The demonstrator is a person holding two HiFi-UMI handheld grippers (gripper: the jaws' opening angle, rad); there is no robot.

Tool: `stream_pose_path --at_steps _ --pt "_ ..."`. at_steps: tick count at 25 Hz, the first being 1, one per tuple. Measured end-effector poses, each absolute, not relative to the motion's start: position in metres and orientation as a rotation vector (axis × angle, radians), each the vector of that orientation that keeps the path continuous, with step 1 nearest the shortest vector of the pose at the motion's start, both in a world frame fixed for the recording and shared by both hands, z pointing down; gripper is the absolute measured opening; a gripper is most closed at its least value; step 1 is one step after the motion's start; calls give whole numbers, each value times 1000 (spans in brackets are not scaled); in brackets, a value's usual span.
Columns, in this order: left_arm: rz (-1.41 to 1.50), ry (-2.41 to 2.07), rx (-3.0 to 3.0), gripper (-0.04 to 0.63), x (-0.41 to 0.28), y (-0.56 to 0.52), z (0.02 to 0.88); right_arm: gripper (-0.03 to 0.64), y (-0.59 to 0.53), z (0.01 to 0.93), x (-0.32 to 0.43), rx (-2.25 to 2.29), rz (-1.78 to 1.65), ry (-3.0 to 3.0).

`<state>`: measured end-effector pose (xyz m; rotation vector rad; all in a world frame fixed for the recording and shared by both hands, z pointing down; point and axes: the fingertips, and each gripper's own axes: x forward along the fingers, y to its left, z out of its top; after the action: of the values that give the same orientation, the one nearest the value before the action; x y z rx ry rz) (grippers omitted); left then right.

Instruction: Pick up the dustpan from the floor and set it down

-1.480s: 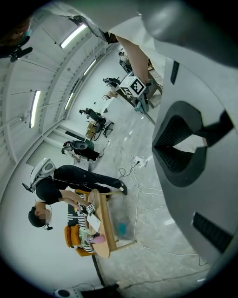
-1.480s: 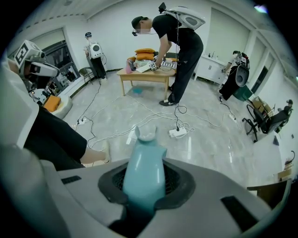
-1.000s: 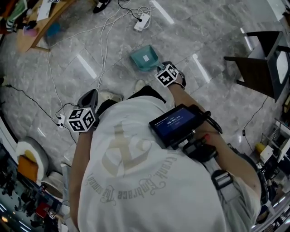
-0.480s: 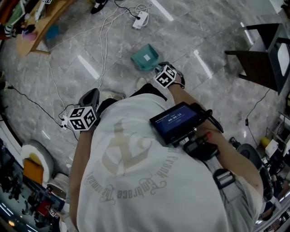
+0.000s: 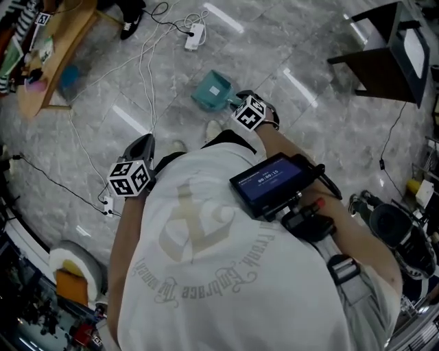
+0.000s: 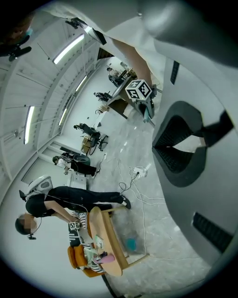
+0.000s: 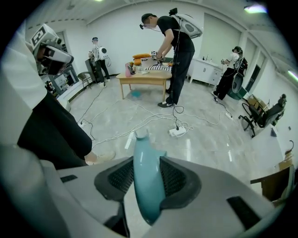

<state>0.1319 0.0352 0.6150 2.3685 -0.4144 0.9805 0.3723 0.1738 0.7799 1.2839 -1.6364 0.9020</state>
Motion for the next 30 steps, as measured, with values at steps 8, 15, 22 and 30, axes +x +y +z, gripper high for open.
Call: stream_pose_path --at_steps 8,15,22,30 --pt "915 -310 2415 12 98 11 613 179 200 748 349 1417 865 -1534" --pt "885 -254 2407 12 101 -2 612 178 229 723 369 1609 981 -1346" --pt "889 -111 2429 12 84 -5 617 51 228 669 337 1938 957 -1251" --pt "932 115 2499 12 92 10 617 20 221 617 288 2215 897 -1320"
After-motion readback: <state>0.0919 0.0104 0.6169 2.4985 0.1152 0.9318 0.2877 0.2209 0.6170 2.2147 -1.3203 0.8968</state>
